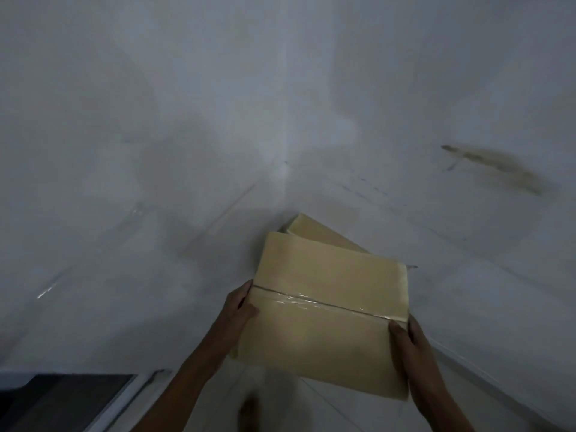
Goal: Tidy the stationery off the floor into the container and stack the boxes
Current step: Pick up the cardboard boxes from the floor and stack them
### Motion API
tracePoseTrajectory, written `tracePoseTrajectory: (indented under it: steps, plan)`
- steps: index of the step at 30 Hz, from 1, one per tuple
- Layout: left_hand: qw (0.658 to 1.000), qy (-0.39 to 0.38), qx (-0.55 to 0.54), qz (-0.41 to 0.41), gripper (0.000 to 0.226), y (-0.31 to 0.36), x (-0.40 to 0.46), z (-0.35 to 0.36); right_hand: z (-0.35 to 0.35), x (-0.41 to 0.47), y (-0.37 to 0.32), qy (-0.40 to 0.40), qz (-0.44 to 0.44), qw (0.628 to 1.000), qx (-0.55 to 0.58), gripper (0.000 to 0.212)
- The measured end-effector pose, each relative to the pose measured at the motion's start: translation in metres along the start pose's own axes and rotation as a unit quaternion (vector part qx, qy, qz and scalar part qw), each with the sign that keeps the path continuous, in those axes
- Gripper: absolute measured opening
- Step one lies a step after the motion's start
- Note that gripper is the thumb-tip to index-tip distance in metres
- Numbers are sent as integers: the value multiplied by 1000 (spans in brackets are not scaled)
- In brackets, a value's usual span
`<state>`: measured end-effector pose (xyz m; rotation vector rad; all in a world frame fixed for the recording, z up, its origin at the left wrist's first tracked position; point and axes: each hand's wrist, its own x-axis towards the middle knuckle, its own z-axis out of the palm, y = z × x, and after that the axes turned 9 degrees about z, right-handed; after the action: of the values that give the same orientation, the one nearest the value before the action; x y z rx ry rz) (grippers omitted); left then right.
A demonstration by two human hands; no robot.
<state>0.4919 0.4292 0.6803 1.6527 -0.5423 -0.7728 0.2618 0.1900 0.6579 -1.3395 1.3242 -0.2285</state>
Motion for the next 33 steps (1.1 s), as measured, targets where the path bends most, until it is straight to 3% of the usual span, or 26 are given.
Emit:
tracePoseTrajectory:
  steps: [6, 10, 19, 26, 33]
  plan:
    - [999, -16, 32, -28, 43, -12, 99, -12, 25, 53, -7, 46, 27, 999, 11, 41]
    - [997, -31, 66, -38, 59, -11, 156, -25, 54, 84, -33, 62, 27, 996, 51, 40]
    - [996, -42, 61, -46, 58, -30, 268, -29, 94, 145, -58, 82, 28, 992, 89, 37]
    - [996, -45, 63, -32, 68, -45, 285, -26, 103, 151, -45, 84, 43, 989, 110, 39]
    - [997, -34, 69, -26, 55, -66, 279, -15, 96, 156, -34, 68, 28, 994, 84, 40]
